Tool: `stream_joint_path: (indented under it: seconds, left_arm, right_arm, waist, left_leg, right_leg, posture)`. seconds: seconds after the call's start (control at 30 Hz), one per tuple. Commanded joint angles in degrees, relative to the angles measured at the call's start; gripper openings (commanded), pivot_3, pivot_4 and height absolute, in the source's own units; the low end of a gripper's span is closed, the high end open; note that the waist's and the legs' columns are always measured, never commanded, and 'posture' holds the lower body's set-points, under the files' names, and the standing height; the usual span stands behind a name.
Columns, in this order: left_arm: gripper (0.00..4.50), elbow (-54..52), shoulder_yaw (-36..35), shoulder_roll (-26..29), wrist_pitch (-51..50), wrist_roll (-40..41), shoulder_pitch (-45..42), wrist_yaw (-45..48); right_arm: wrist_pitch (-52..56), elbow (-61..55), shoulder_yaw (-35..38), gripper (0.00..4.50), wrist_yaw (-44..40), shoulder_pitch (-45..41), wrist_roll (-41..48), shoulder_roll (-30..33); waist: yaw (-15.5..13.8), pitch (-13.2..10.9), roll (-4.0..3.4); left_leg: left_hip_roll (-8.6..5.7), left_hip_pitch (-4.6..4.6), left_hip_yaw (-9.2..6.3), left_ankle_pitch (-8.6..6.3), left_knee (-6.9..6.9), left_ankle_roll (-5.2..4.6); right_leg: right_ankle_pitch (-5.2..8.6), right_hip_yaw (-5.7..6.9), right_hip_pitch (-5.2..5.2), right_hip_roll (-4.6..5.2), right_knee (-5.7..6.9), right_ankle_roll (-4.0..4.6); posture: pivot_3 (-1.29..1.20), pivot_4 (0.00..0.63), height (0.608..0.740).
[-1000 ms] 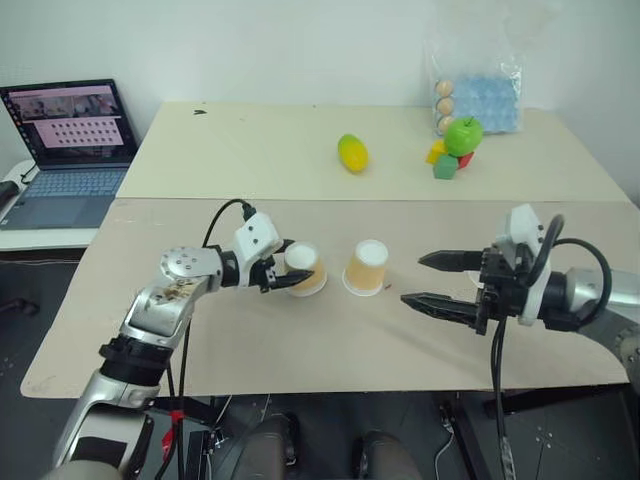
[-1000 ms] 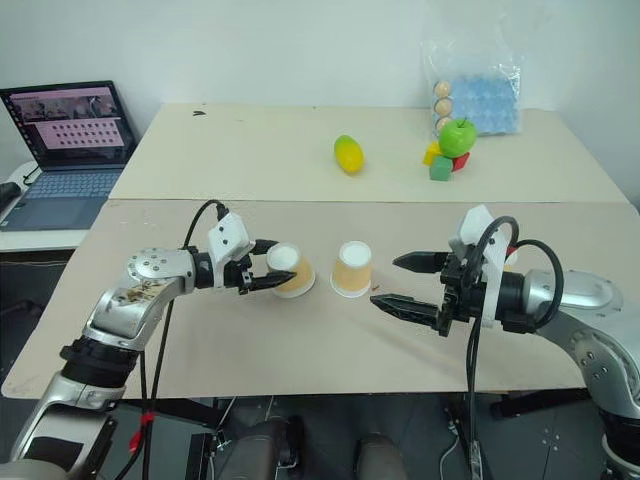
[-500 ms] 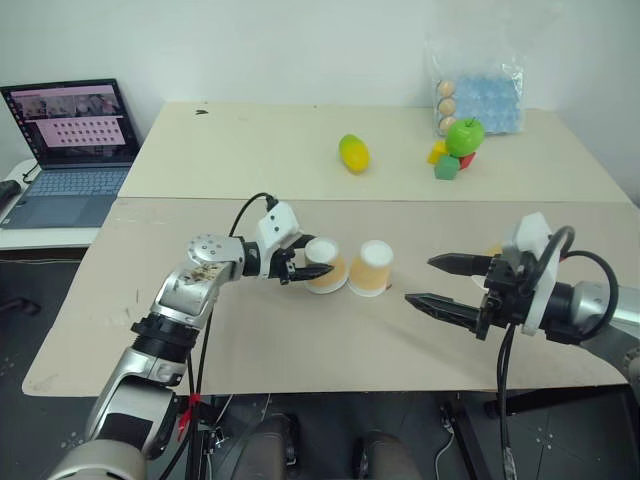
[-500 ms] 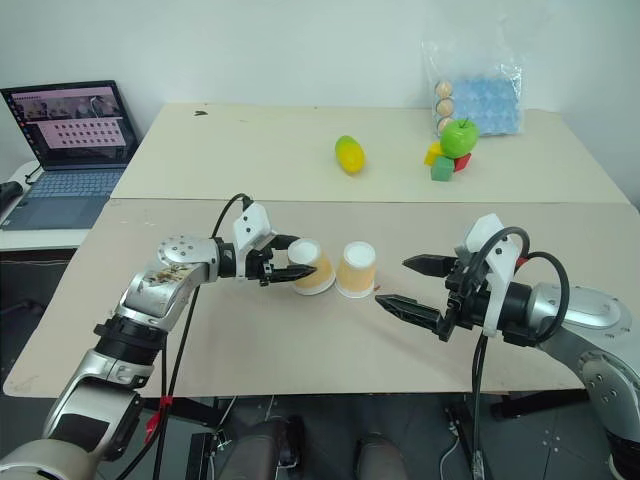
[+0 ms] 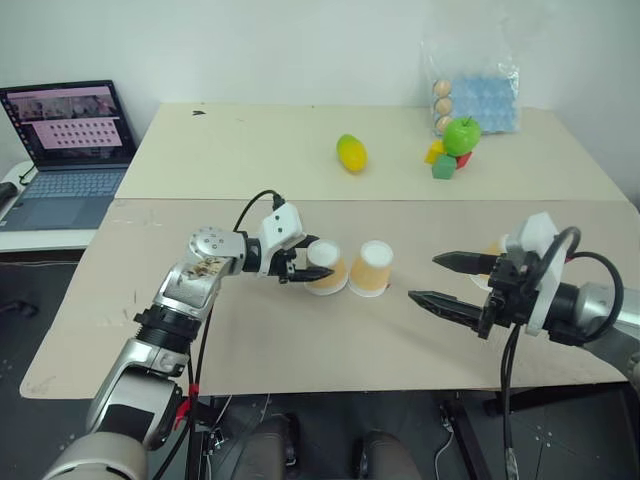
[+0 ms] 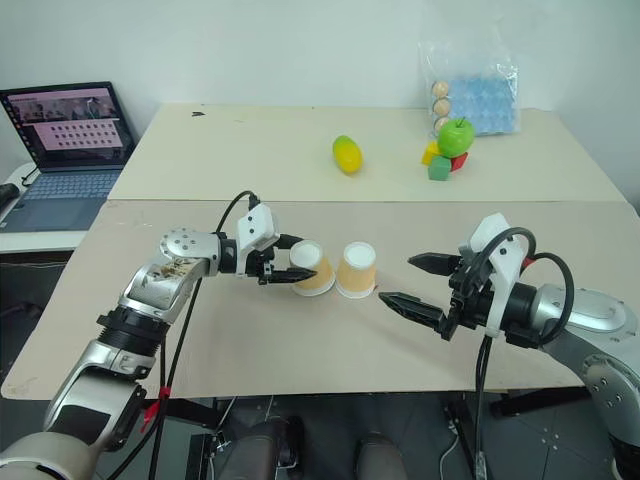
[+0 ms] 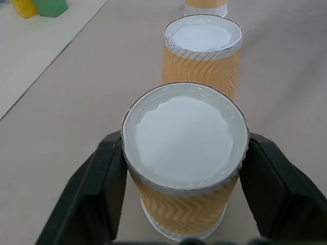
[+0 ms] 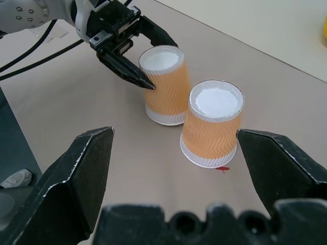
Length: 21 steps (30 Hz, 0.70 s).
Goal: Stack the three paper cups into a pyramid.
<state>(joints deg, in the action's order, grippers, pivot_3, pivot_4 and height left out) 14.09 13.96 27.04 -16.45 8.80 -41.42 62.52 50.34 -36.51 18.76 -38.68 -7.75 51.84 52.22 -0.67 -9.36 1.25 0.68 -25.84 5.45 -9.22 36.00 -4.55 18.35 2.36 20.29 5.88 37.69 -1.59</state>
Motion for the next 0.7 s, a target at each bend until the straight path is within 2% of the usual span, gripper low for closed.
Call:
stream_joint_path:
  seconds: [0.03,0.23,0.53,0.7]
  left_arm:
    - [4.38,-0.7,-0.4,0.6,0.3,-0.3,-1.5,0.8]
    - [4.38,-1.7,-1.5,2.1,-1.9,0.7,-3.3,2.6]
    - [4.38,-7.8,-8.1,7.3,-17.4,9.5,-9.9,6.0]
    - [4.38,-9.1,-10.6,8.9,-22.0,12.4,-12.2,4.8]
  right_arm:
    - [-1.5,-0.6,0.9,4.5,0.1,-0.9,-0.1,0.0]
    - [-1.5,-0.6,1.0,4.5,0.0,-0.8,-0.1,-0.1]
    - [-1.2,-0.1,1.9,4.5,-1.1,-0.4,0.2,0.8]
    - [-1.5,0.9,1.4,4.5,-2.0,-1.1,-0.5,1.4]
  waist:
    - [0.0,0.0,0.0]
    - [-0.1,0.0,0.0]
    - [0.0,0.0,0.0]
    - [0.0,0.0,0.0]
  left_leg:
    - [0.0,0.0,0.0,0.0,0.0,0.0]
    - [0.0,-0.02,-0.01,0.0,0.01,-0.01]
    - [0.01,-0.09,-0.01,0.01,0.04,-0.02]
    - [0.01,-0.08,-0.01,0.01,0.11,-0.03]
  right_leg:
    - [0.0,0.0,0.0,0.0,0.0,0.0]
    - [0.0,0.02,0.0,0.0,0.0,0.0]
    - [0.0,0.01,0.05,-0.07,0.01,-0.01]
    - [-0.01,-0.01,0.02,-0.13,0.04,-0.03]
  posture:
    - [0.0,0.15,0.74]
    - [0.0,0.15,0.74]
    - [0.0,0.15,0.74]
    - [0.0,0.15,0.74]
